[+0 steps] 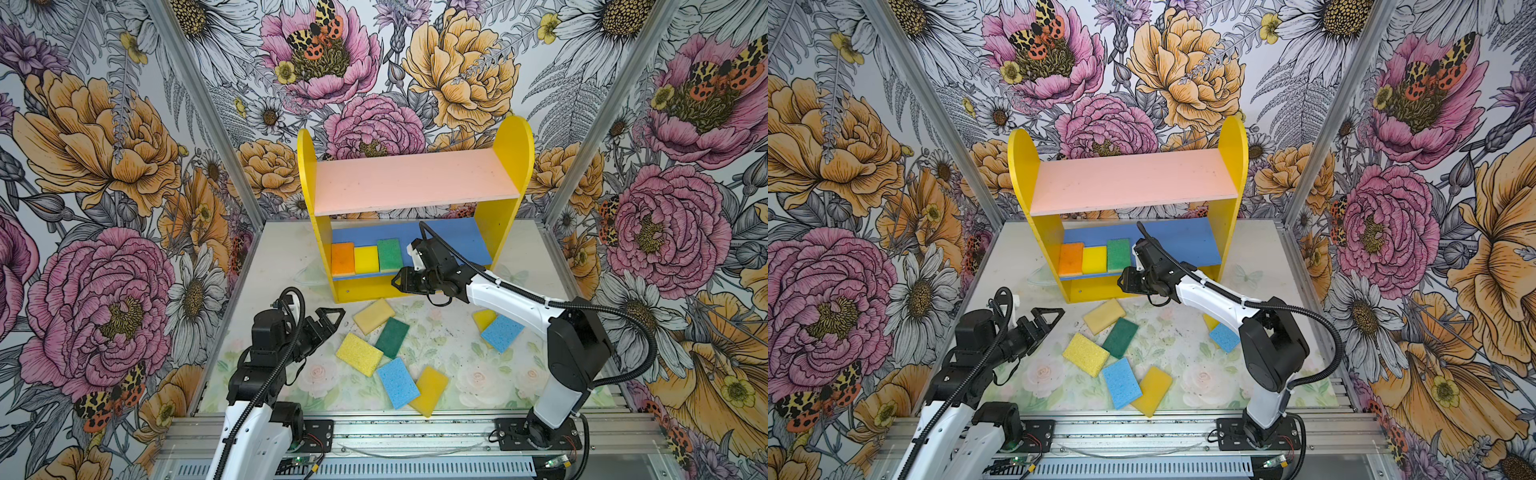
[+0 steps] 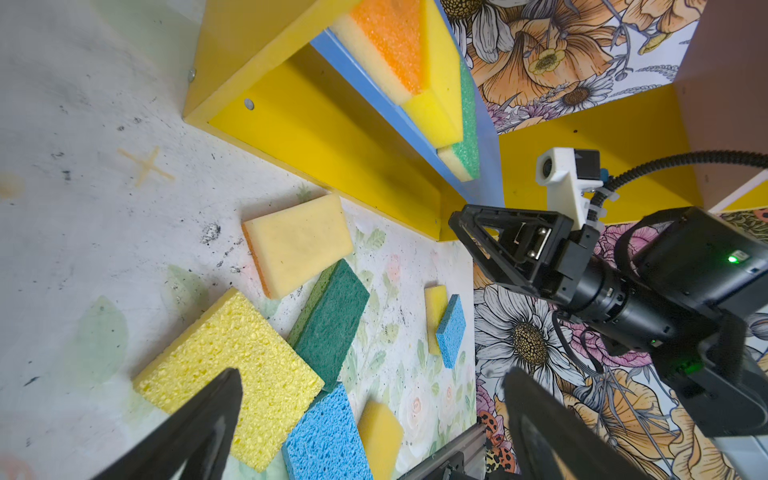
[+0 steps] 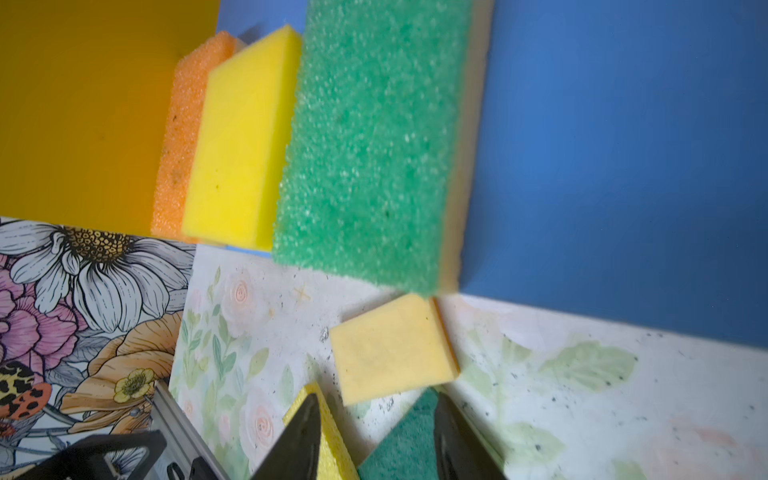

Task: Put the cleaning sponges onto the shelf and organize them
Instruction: 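Withdraw the right gripper from the shelf and lower it over the dark green sponge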

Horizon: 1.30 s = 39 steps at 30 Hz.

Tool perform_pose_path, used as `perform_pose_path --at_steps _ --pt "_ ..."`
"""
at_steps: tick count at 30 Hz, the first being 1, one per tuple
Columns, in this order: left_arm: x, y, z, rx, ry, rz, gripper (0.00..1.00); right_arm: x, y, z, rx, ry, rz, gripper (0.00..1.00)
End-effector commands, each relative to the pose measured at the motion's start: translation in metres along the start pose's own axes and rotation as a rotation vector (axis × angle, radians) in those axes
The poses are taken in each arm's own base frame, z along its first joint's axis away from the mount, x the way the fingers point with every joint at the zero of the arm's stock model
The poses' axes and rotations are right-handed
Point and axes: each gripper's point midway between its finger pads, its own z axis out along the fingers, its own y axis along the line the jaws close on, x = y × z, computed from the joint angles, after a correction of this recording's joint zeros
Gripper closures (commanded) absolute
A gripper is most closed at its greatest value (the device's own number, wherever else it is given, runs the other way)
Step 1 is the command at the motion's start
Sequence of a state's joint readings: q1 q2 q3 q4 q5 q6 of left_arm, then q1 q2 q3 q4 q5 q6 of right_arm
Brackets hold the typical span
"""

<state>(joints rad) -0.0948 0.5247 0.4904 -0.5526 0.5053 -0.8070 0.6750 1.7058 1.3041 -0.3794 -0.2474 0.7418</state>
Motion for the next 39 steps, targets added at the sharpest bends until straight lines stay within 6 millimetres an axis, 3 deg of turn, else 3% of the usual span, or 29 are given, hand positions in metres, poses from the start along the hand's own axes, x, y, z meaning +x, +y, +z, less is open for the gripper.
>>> perform_pose_path --at_steps 1,10,14,23,32,39 --pt "0.009 0.001 0.01 0.001 0.017 0.01 0.01 0.011 0.001 -0.016 -0.015 -0.011 -0.008 0.48" --pt "0.035 0.012 0.04 0.029 0.099 -0.035 0.01 0.073 -0.047 -0.021 0.075 0.092 0.091 0.36" --pt "0.037 0.014 0.044 0.038 0.113 -0.034 0.01 0.088 -0.053 -0.02 0.078 0.129 0.122 0.35" --pt "0.035 0.033 0.054 0.066 0.16 -0.135 0.01 0.101 -0.053 -0.01 0.075 0.18 0.129 0.35" --pt "0.03 0.039 0.052 0.037 0.136 -0.135 0.01 0.102 -0.045 0.001 0.082 0.192 0.107 0.35" --pt "0.028 0.042 0.054 0.029 0.143 -0.143 0.01 0.115 -0.048 0.014 0.096 0.225 0.103 0.35"
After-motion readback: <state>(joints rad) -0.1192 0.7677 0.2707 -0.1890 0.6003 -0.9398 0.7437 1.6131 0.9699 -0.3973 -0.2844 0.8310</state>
